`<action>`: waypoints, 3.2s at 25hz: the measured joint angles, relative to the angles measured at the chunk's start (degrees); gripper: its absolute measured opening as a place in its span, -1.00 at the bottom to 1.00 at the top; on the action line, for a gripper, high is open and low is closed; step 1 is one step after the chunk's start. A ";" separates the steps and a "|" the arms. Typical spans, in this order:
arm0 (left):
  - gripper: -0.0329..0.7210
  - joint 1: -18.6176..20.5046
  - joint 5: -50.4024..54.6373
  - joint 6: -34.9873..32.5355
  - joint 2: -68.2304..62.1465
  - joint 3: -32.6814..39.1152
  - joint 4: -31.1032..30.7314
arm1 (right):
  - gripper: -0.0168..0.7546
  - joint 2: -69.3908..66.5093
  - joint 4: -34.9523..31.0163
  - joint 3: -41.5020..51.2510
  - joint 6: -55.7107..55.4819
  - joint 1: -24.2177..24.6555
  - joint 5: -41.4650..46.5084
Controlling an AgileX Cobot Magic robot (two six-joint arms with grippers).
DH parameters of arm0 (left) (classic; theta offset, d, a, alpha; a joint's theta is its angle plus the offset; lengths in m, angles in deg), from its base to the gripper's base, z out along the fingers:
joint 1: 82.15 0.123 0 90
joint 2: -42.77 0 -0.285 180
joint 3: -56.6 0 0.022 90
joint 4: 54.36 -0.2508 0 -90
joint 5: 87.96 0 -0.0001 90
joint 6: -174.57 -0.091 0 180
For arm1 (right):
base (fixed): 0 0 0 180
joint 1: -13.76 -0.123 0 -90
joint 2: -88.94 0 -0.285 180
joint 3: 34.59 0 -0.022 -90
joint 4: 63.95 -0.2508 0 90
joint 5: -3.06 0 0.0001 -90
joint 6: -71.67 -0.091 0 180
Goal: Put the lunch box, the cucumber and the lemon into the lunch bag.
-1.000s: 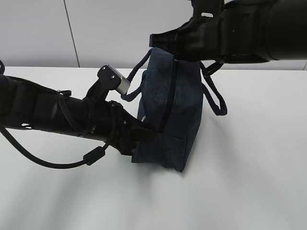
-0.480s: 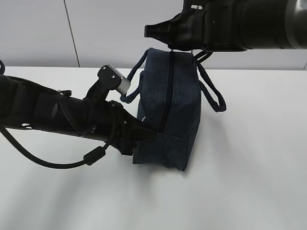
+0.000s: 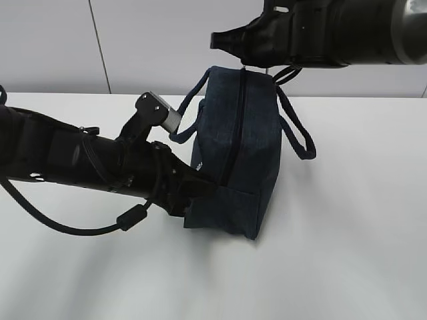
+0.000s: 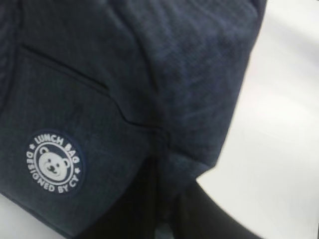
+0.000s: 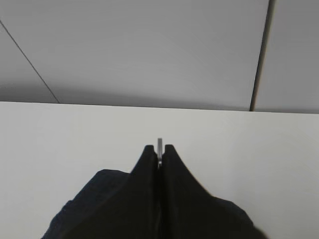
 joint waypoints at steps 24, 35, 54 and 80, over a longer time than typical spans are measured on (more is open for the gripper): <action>-0.01 1.87 -1.04 47.77 10.97 -5.65 -22.08 | -0.96 0.00 0.00 0.00 1.06 0.09 2.53; -0.06 1.87 10.85 89.40 10.60 -21.48 -58.71 | -0.96 0.00 0.00 0.00 1.18 0.09 3.15; 0.05 1.87 11.37 99.21 -1.82 -36.03 -61.94 | -0.96 0.00 0.00 0.00 1.28 0.09 3.87; -0.90 1.95 12.82 92.33 -6.37 -36.28 -59.41 | -0.96 -0.96 0.00 0.00 1.41 0.09 3.62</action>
